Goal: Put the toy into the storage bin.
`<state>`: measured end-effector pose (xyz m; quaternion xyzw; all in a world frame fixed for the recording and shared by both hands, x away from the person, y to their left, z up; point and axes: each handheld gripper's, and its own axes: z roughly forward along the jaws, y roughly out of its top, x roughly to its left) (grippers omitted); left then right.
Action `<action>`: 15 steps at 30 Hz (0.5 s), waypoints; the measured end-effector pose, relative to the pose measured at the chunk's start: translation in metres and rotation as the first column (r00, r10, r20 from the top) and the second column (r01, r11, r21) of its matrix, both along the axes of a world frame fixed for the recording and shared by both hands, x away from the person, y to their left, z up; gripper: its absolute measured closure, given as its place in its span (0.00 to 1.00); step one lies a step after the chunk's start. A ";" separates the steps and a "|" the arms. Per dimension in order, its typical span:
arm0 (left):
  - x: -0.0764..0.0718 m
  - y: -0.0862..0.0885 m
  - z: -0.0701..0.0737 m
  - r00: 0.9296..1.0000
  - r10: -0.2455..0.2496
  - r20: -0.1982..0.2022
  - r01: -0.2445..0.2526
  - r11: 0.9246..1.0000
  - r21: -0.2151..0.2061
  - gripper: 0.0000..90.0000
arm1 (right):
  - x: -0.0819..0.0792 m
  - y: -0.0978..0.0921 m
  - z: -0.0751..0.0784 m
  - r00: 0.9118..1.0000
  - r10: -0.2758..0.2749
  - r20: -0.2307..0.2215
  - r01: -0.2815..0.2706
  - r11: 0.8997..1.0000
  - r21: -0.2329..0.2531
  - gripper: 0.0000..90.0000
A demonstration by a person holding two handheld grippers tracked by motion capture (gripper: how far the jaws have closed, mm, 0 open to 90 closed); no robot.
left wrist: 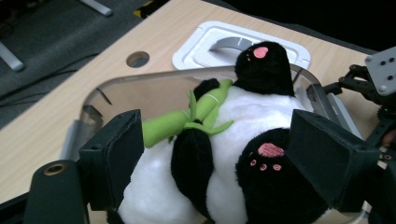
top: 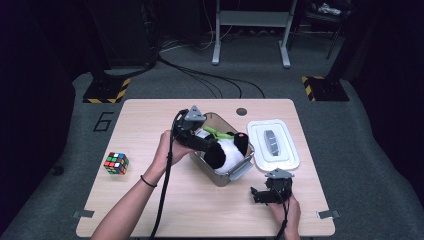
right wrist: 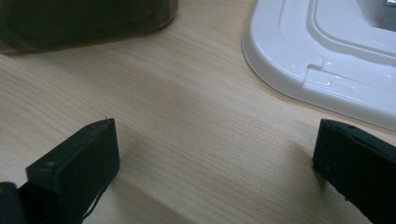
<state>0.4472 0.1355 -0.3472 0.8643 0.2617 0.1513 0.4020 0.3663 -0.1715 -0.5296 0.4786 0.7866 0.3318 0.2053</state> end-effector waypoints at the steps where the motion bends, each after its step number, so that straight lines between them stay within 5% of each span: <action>1: -0.001 -0.001 -0.003 1.000 0.000 -0.007 0.001 1.000 0.006 0.21 | 0.000 0.000 0.000 1.000 0.000 0.000 0.000 1.000 0.000 0.00; 8: -0.009 -0.008 -0.017 0.999 -0.009 -0.033 0.011 0.999 0.047 0.21 | 0.000 0.000 0.000 1.000 -0.004 0.001 0.004 1.000 0.001 0.00; 15: -0.016 0.005 -0.007 1.000 -0.003 0.016 0.004 0.999 -0.038 0.26 | 0.000 0.000 0.000 1.000 -0.008 0.001 0.008 1.000 0.002 0.00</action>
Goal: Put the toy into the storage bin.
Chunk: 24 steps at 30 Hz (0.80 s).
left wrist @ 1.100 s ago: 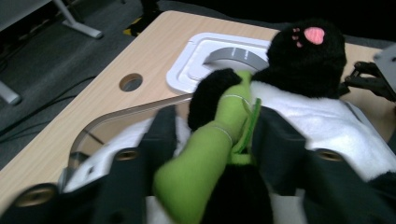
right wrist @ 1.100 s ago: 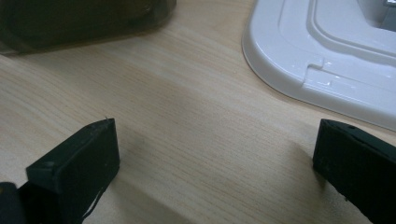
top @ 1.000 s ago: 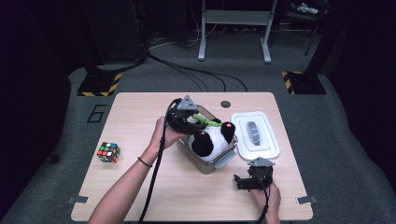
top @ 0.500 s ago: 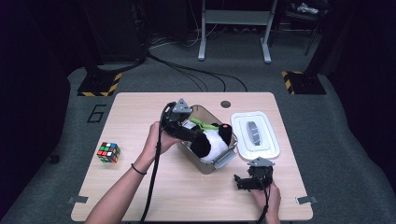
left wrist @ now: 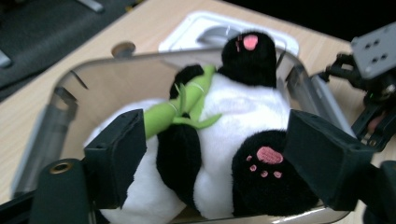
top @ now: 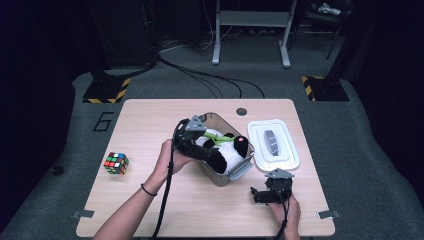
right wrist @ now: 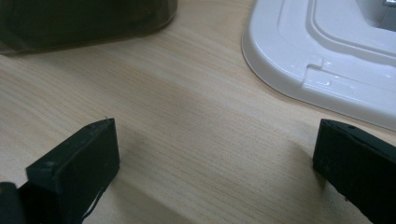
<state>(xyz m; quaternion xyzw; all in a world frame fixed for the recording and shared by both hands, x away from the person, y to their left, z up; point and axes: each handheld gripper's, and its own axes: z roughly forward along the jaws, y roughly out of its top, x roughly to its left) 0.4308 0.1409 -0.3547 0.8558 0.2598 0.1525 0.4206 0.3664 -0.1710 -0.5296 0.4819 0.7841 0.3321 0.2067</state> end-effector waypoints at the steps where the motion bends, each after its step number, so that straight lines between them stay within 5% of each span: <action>1: 0.000 0.001 0.001 1.000 -0.003 -0.002 0.003 1.000 -0.011 0.27 | 0.000 0.000 0.000 1.000 0.004 -0.001 -0.004 1.000 0.001 0.00; 3: 0.000 0.002 0.001 1.000 -0.004 -0.008 0.004 1.000 0.000 0.33 | 0.000 0.000 0.000 1.000 0.004 -0.001 -0.004 1.000 -0.001 0.00; 6: 0.000 -0.005 -0.006 0.998 -0.040 -0.050 0.042 0.998 0.044 0.55 | 0.000 0.000 0.000 1.000 0.006 -0.002 -0.006 1.000 0.000 0.00; 8: -0.001 -0.007 -0.009 0.998 -0.046 -0.043 0.048 0.998 0.042 0.68 | 0.000 0.000 0.000 1.000 0.004 -0.002 -0.004 1.000 0.001 0.00; 12: 0.000 -0.012 -0.013 0.997 -0.046 -0.059 0.049 0.997 0.057 0.77 | 0.000 0.000 0.000 1.000 -0.003 -0.005 0.003 1.000 0.005 0.00; 18: 0.001 -0.019 -0.021 0.998 -0.042 -0.054 0.046 0.995 0.088 0.75 | 0.000 0.000 0.000 1.000 -0.008 -0.003 0.008 1.000 0.005 0.00; 24: 0.007 -0.005 -0.007 0.993 -0.033 -0.115 0.032 0.999 -0.009 0.45 | 0.000 0.000 0.000 1.000 -0.008 -0.003 0.008 1.000 0.004 0.00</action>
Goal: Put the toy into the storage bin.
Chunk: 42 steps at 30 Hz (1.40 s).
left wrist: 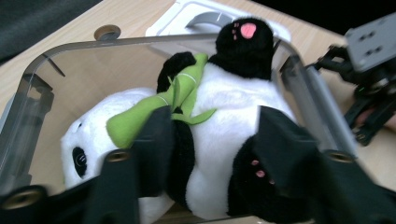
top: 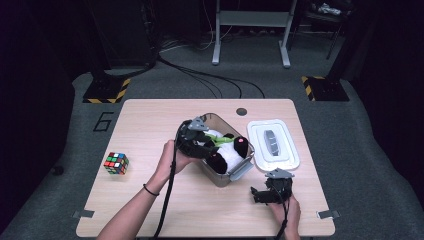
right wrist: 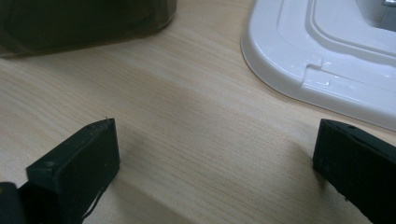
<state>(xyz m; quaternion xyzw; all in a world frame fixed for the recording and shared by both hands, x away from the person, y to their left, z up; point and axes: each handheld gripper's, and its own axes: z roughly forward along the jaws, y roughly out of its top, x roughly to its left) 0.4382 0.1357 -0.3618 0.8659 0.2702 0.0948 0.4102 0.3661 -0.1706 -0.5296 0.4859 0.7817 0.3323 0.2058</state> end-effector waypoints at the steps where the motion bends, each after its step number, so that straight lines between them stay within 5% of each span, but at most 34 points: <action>1: -0.001 0.002 0.002 1.000 -0.004 0.003 0.004 1.000 -0.005 0.43 | 0.000 0.000 0.000 1.000 0.000 0.000 0.000 1.000 0.000 0.00; 4: -0.005 0.002 0.006 0.998 -0.052 -0.033 0.052 0.999 -0.012 0.40 | 0.000 0.000 0.000 1.000 0.000 0.000 0.000 1.000 0.000 0.00; 6: -0.008 -0.002 0.004 0.996 -0.080 -0.048 0.081 0.996 0.027 0.42 | 0.000 0.000 0.000 1.000 0.002 -0.001 -0.002 1.000 0.002 0.00; 9: -0.009 -0.008 -0.002 0.990 -0.112 -0.083 0.116 0.992 0.043 0.59 | 0.000 0.000 0.000 1.000 0.000 -0.001 0.000 1.000 0.000 0.00; 12: -0.010 -0.011 -0.006 0.990 -0.116 -0.077 0.121 0.991 0.063 0.76 | 0.000 0.000 0.000 1.000 0.002 -0.001 -0.002 1.000 0.002 0.00; 19: -0.009 -0.022 -0.020 0.987 -0.121 -0.106 0.133 0.984 0.115 0.80 | 0.000 0.000 0.000 1.000 0.004 -0.003 -0.004 1.000 -0.001 0.00; 25: -0.002 -0.044 -0.038 0.972 -0.158 -0.175 0.200 0.947 0.251 0.80 | 0.000 0.000 0.000 1.000 0.001 -0.002 -0.001 1.000 0.000 0.00; 27: -0.002 -0.044 -0.035 0.969 -0.167 -0.182 0.211 0.944 0.253 0.79 | 0.000 0.000 0.000 1.000 0.001 -0.002 -0.001 1.000 0.000 0.00; 30: -0.002 -0.040 -0.029 0.969 -0.156 -0.190 0.196 0.957 0.215 0.69 | 0.000 0.000 0.000 1.000 0.000 -0.003 0.000 1.000 0.001 0.00; 35: 0.005 -0.034 -0.015 0.987 -0.078 -0.142 0.098 0.986 0.138 0.41 | 0.000 0.000 0.000 1.000 0.001 -0.003 -0.001 1.000 0.001 0.00; 42: 0.021 -0.050 -0.005 0.994 -0.038 -0.105 0.048 0.995 0.085 0.38 | 0.000 0.000 0.000 1.000 0.001 -0.003 -0.001 1.000 0.001 0.00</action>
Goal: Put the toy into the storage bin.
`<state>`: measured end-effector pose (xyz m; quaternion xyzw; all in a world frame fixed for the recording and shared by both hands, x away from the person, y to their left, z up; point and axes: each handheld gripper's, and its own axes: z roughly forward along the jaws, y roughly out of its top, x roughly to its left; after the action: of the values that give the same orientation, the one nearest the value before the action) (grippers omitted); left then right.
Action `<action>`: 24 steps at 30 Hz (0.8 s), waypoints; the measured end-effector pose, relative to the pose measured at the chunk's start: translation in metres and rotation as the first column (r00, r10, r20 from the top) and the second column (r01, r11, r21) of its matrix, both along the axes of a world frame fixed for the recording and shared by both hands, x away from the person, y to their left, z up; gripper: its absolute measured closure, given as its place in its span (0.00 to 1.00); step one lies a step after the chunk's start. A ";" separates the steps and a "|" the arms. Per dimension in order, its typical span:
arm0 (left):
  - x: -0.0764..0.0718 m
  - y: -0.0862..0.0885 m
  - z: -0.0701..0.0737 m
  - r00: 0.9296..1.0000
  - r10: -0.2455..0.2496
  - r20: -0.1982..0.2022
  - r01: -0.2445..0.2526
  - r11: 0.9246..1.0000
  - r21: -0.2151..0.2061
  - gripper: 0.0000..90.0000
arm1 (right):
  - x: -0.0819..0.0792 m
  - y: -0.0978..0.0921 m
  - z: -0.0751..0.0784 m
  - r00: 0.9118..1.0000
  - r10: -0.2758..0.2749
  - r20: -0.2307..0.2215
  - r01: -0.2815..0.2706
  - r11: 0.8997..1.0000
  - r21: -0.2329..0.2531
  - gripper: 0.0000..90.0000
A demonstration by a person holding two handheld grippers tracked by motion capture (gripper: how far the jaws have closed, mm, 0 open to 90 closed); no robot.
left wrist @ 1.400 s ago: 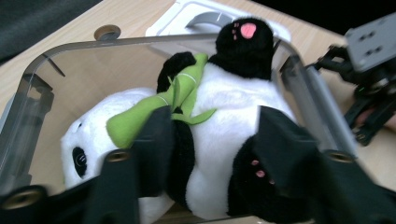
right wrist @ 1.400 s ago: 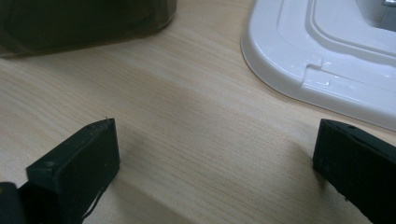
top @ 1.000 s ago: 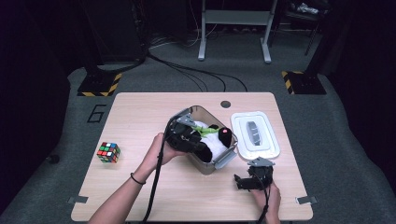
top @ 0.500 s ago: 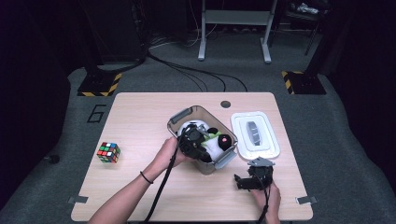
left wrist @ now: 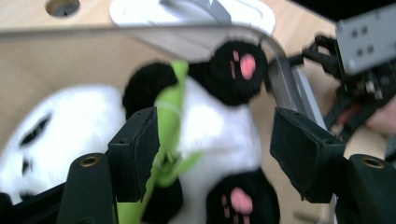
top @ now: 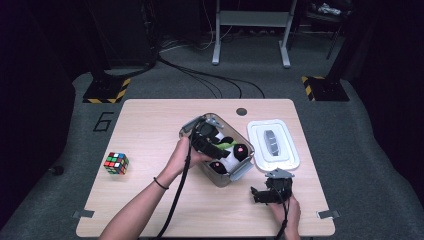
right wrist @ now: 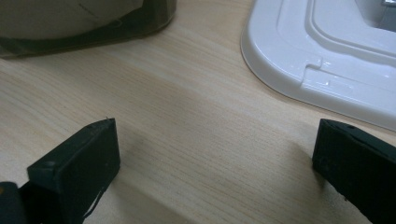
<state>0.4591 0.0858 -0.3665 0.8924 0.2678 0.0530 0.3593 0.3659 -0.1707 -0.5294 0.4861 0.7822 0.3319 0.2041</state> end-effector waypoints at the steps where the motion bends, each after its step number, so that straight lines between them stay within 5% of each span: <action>1: 0.001 -0.004 0.001 1.000 -0.003 0.005 0.003 1.000 -0.002 0.39 | 0.000 0.000 0.000 1.000 0.001 0.001 -0.001 1.000 0.000 0.00; 10: 0.015 -0.034 -0.005 1.000 -0.017 -0.002 0.017 0.999 0.048 0.46 | 0.000 0.000 0.000 1.000 -0.001 0.001 0.001 1.000 0.000 0.00; 16: 0.016 -0.047 -0.012 0.998 -0.055 -0.016 0.057 0.992 0.110 0.61 | 0.000 0.000 0.000 1.000 0.002 0.000 -0.002 1.000 -0.001 0.00; 21: 0.013 -0.060 -0.019 0.997 -0.081 -0.007 0.081 0.979 0.185 0.72 | 0.000 0.000 0.000 1.000 -0.001 0.000 0.001 1.000 0.003 0.00; 24: 0.011 -0.067 -0.022 0.995 -0.097 -0.002 0.095 0.966 0.242 0.74 | 0.000 0.000 0.000 1.000 0.003 0.001 -0.003 1.000 0.001 0.00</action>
<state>0.4696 0.0184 -0.3888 0.9412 0.2139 0.0724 0.2514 0.3658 -0.1709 -0.5294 0.4850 0.7826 0.3328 0.2039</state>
